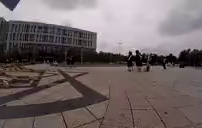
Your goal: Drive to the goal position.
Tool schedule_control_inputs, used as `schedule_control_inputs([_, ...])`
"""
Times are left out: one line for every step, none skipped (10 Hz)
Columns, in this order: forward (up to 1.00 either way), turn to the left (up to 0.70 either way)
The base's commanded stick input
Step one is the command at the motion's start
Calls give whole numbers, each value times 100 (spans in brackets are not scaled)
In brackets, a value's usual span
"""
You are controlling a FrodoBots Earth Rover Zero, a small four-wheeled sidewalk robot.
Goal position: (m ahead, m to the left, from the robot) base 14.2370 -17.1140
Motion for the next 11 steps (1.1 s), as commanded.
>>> schedule_control_inputs([0, -60])
schedule_control_inputs([0, -60])
schedule_control_inputs([0, -60])
schedule_control_inputs([0, -60])
schedule_control_inputs([0, -60])
schedule_control_inputs([0, -60])
schedule_control_inputs([0, -60])
schedule_control_inputs([0, -60])
schedule_control_inputs([0, -60])
schedule_control_inputs([0, -60])
schedule_control_inputs([0, -60])
